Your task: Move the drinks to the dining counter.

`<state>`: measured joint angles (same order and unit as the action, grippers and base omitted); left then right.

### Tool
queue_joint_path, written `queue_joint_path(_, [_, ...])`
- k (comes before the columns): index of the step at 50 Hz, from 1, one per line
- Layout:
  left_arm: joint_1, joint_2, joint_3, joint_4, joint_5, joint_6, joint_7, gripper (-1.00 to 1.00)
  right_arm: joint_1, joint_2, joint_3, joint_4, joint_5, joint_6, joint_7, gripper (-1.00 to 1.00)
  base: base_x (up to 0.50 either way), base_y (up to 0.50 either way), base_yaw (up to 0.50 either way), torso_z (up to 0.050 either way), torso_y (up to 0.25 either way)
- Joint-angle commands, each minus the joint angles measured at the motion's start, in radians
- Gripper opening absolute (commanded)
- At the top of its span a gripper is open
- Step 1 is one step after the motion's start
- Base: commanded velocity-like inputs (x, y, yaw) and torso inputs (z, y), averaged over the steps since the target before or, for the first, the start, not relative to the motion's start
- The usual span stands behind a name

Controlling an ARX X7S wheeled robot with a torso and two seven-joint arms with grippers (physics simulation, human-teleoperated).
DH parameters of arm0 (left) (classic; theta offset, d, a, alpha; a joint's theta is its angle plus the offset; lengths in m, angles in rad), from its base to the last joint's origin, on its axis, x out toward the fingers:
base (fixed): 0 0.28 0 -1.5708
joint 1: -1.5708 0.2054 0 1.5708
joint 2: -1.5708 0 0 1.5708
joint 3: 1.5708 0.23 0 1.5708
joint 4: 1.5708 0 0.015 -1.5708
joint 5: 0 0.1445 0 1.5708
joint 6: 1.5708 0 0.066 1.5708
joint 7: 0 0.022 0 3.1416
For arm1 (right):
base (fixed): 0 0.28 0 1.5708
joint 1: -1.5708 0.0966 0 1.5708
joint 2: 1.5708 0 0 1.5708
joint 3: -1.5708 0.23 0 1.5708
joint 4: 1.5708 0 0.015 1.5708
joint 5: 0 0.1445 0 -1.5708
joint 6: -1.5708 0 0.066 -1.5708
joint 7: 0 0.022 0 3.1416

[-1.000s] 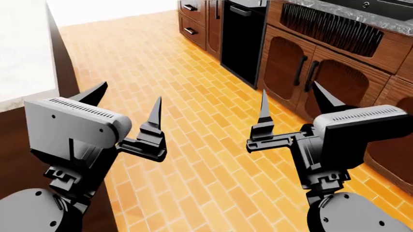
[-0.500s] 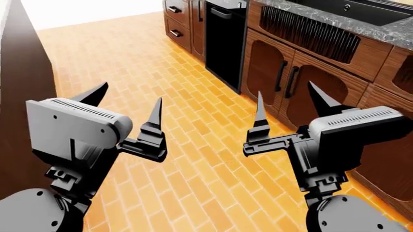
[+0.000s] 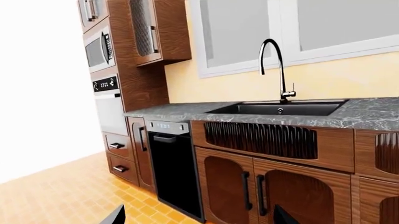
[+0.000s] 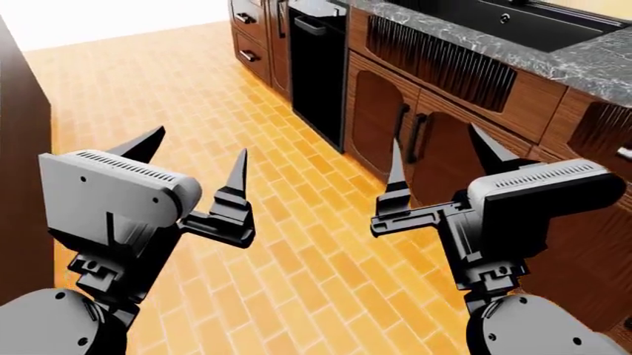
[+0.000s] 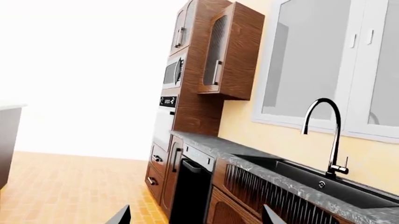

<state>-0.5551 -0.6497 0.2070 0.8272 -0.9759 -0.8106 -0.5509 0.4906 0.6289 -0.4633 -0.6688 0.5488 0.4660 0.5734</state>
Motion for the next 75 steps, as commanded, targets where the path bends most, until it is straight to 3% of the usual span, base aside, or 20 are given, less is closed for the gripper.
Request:
queue_joint_path(1, [0.0,-0.002,0.005,-0.001,0.001,0.003,-0.002,1.0,-0.008,0.003,0.003,0.001,-0.001,-0.005,0.004,1.0,0.6,0.03,0.0,0.0,0.0])
queue_joint_path(8, [0.0,-0.003,0.008,0.001,0.0,0.004,-0.004,1.0,-0.01,0.004,0.004,0.0,0.001,-0.006,0.006,1.0,0.6,0.03,0.0,0.0,0.001])
queue_joint_path(75, [0.003,-0.016,0.029,-0.007,0.006,0.03,-0.002,1.0,-0.016,0.0,0.016,0.02,0.035,-0.029,0.002,1.0,0.13,0.14,-0.5,0.0,0.001])
